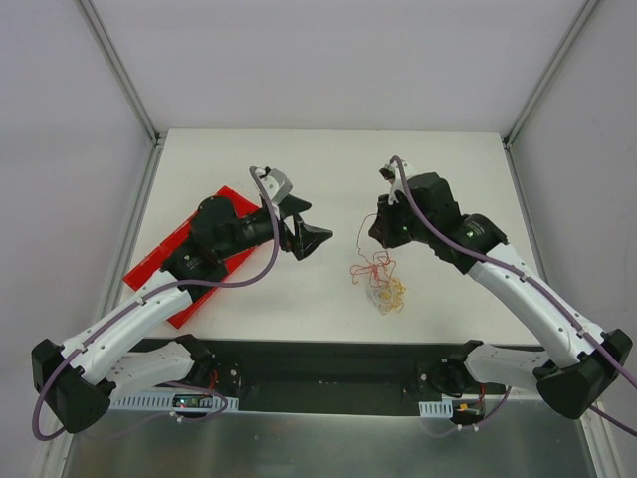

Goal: Untangle the cables

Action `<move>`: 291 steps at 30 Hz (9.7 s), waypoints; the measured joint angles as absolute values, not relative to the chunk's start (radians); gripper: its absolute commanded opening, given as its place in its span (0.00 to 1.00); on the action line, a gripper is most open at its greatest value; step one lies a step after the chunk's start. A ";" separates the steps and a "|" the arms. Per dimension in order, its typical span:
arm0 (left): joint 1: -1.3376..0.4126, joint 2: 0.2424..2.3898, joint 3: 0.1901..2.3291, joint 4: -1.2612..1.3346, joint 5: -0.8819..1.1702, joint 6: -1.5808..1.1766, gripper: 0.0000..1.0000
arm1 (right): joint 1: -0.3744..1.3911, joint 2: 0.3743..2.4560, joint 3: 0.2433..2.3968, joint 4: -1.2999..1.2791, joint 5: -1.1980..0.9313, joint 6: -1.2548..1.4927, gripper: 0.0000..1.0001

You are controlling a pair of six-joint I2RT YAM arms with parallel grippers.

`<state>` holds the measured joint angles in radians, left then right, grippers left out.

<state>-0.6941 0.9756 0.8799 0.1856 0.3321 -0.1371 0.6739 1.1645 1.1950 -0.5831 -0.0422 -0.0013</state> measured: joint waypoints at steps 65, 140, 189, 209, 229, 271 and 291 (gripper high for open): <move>-0.721 0.822 0.874 0.345 0.593 -0.181 0.00 | 0.664 1.338 0.769 0.000 -0.626 0.105 0.71; -0.626 0.677 0.820 0.431 0.440 -0.190 0.00 | 0.717 1.644 1.004 -0.091 -0.290 0.457 0.59; -0.620 0.859 1.362 -0.094 -0.099 -0.007 0.00 | 0.391 1.674 0.870 -0.051 -0.259 0.504 0.56; -0.258 1.090 1.259 -0.076 -0.182 -0.077 0.00 | 0.375 1.685 0.869 -0.041 -0.332 0.458 0.56; -0.248 0.942 1.284 0.017 -0.132 -0.064 0.00 | 0.369 1.736 0.915 -0.039 -0.389 0.443 0.56; -0.129 1.389 1.007 0.145 -0.206 -0.262 0.00 | 0.356 1.736 0.907 -0.026 -0.411 0.436 0.57; -0.096 1.469 0.971 -0.021 -0.426 -0.632 0.00 | 0.349 1.729 0.891 -0.008 -0.424 0.436 0.58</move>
